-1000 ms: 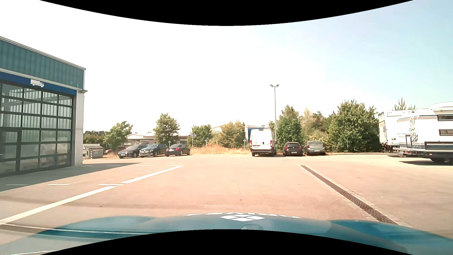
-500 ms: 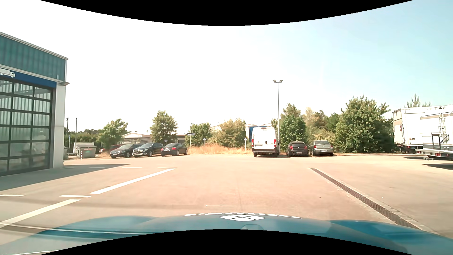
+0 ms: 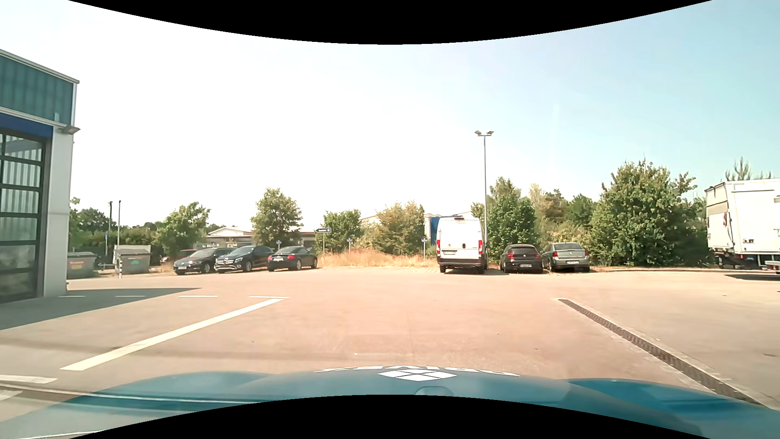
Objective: Follow the waypoints while adhering to traffic rules and regulations
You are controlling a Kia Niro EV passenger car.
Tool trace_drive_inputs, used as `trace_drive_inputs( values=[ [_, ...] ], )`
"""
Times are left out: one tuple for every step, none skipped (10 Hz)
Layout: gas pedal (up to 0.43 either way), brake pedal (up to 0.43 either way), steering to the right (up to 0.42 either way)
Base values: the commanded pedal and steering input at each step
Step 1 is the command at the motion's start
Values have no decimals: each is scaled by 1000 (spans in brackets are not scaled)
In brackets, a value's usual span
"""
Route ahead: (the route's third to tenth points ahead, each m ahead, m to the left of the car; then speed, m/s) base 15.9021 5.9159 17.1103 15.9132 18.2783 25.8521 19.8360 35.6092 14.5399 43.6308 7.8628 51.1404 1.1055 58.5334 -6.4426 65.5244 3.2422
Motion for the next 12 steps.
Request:
trace_drive_inputs(
  values=[
    [67, 0, -5],
    [87, 0, -5],
    [98, 0, -5],
    [98, 0, -5],
    [98, 0, -5],
    [98, 0, -7],
    [98, 0, -10],
    [98, 0, -20],
    [98, 0, -33],
    [98, 0, -41],
    [98, 0, -58],
    [98, 0, -81]
  ],
)
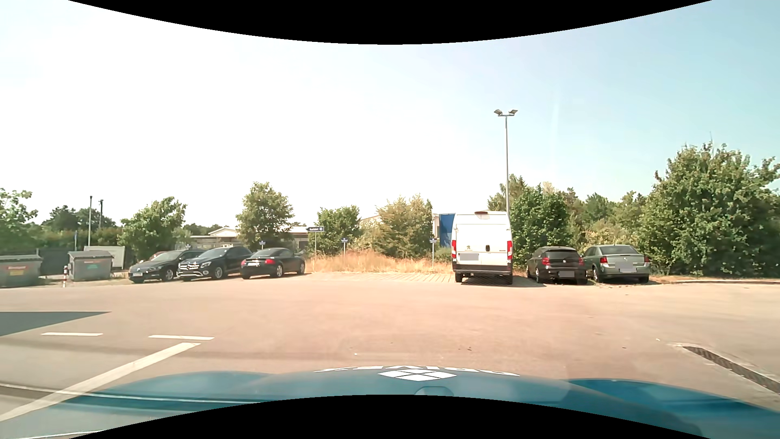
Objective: Follow the waypoints while adhering to traffic rules and regulations
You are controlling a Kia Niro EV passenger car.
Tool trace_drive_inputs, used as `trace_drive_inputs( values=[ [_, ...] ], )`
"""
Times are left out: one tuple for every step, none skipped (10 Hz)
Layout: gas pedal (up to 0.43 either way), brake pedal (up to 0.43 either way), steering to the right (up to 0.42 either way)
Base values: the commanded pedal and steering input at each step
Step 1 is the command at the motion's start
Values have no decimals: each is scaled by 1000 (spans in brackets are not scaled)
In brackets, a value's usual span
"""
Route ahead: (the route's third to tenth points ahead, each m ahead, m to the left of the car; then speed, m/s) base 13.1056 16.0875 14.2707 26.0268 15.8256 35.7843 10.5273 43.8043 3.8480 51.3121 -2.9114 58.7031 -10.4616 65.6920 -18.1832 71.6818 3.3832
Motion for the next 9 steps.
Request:
trace_drive_inputs(
  values=[
    [98, 0, -111],
    [98, 0, -137],
    [98, 0, -165],
    [98, 0, -189],
    [98, 0, -215],
    [98, 0, -236],
    [98, 0, -261],
    [98, 0, -280],
    [98, 0, -298]
  ],
)
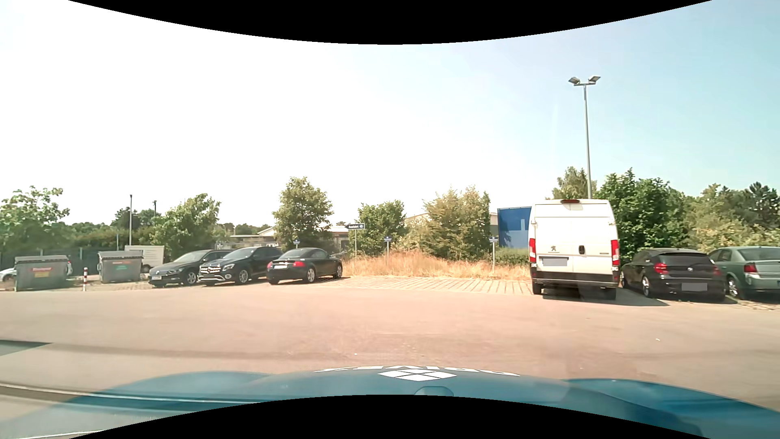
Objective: Follow the waypoints while adhering to traffic rules and regulations
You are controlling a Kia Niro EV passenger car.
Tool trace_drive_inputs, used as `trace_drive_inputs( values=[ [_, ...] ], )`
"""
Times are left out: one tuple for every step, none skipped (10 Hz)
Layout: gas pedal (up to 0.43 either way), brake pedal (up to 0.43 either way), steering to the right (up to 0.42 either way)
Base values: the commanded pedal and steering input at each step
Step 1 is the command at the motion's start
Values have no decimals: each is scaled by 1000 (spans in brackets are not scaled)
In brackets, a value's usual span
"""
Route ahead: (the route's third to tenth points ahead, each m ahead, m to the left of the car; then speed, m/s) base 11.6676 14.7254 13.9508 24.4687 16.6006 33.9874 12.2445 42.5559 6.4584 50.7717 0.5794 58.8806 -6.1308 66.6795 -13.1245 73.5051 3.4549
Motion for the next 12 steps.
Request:
trace_drive_inputs(
  values=[
    [98, 0, -313],
    [98, 0, -323],
    [98, 0, -327],
    [98, 0, -329],
    [98, 0, -332],
    [98, 0, -335],
    [98, 0, -338],
    [98, 0, -343],
    [98, 0, -347],
    [98, 0, -356],
    [98, 0, -369],
    [98, 0, -375]
  ],
)
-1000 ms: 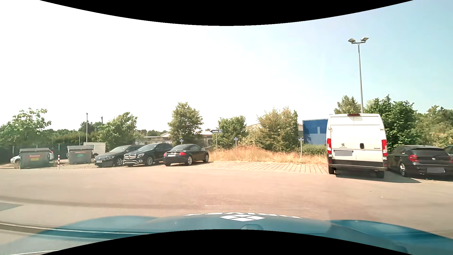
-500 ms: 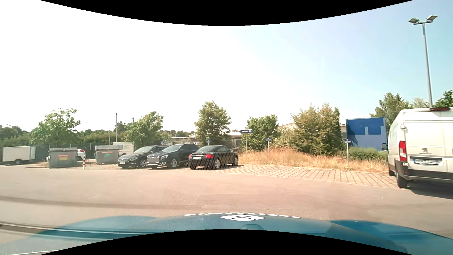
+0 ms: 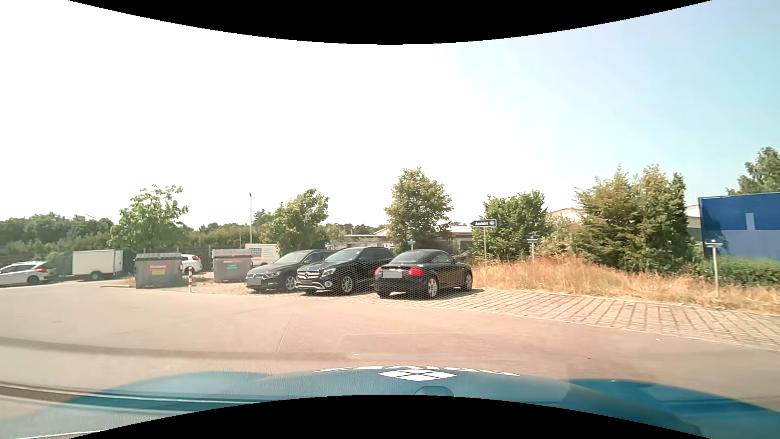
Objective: Follow the waypoints while adhering to traffic rules and regulations
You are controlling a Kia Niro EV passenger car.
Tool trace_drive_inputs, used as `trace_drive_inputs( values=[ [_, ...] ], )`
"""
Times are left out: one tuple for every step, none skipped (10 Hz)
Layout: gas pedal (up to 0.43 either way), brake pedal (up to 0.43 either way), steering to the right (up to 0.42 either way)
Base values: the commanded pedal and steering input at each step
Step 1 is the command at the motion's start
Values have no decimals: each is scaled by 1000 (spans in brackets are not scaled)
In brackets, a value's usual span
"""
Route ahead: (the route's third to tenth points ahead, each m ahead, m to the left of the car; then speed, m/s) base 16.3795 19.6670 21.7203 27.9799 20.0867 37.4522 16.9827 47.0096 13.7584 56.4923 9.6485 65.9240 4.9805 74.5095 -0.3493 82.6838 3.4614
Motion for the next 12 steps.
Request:
trace_drive_inputs(
  values=[
    [98, 0, -377],
    [110, 0, -379],
    [110, 0, -385],
    [110, 0, -385],
    [118, 0, -385],
    [118, 0, -385],
    [118, 0, -385],
    [118, 0, -386],
    [118, 0, -390],
    [118, 0, -395],
    [118, 0, -396],
    [118, 0, -396]
  ],
)
